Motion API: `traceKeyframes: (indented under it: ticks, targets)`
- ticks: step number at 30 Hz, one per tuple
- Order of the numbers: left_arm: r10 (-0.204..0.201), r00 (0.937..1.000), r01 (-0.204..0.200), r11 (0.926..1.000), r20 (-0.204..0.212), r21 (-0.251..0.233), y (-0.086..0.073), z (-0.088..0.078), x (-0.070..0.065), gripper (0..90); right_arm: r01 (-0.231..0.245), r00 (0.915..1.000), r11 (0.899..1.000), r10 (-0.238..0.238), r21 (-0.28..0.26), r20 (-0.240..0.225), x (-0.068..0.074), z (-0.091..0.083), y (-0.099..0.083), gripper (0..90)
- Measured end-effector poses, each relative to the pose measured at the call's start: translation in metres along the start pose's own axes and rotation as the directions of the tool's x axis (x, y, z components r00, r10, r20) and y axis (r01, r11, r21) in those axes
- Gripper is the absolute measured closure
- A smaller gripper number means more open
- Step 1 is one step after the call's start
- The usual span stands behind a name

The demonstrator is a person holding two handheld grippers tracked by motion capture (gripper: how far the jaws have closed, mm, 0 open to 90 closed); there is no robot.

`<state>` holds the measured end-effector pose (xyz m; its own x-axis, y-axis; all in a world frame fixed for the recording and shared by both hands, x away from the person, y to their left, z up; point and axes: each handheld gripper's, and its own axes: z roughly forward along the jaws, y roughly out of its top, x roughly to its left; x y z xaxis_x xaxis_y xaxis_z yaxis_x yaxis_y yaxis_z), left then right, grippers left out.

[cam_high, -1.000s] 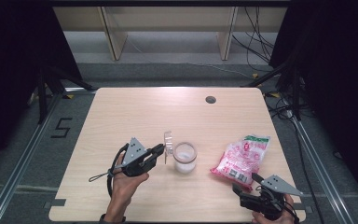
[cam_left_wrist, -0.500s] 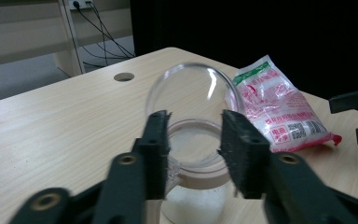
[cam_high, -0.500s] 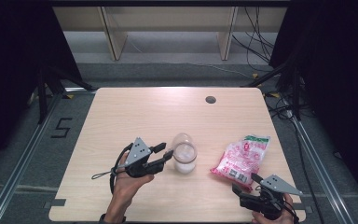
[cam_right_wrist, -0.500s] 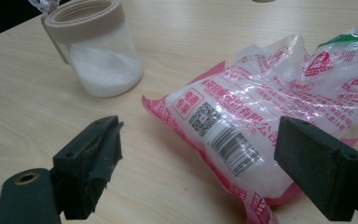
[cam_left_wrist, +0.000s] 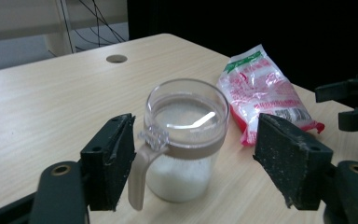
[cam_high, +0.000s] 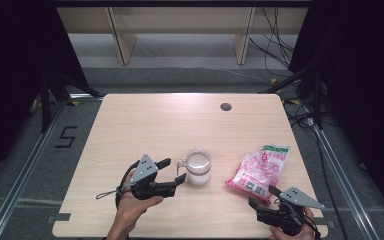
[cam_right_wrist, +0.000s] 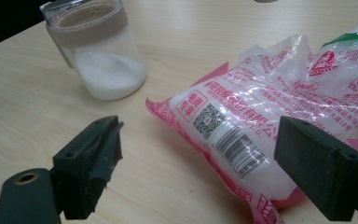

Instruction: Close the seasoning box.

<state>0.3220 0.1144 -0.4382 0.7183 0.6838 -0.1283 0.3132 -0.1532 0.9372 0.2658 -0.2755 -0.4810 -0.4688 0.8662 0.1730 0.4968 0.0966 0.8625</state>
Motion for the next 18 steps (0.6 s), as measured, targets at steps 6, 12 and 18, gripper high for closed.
traceKeyframes:
  ticks: [6, 12, 18]
  targets:
    - [-0.043, 0.999, 0.043, 0.999, -0.009, 0.007, -0.018, -0.002, 0.003, 25.1, -0.028, 0.9994, 1.0, 0.028, -0.01, -0.019, 0.003, 0.001, -0.001, 15.6]
    - [-0.032, 0.9992, 0.033, 0.9989, -0.025, 0.033, -0.028, -0.004, 0.002, 23.8, -0.019, 0.9998, 1.0, 0.019, 0.001, -0.011, 0.004, 0.001, 0.0, 15.6]
    - [-0.008, 0.9997, 0.009, 0.9988, -0.023, 0.049, -0.036, -0.003, -0.002, 23.7, 0.009, 0.9997, 1.0, -0.009, 0.007, -0.021, 0.003, 0.002, 0.0, 15.6]
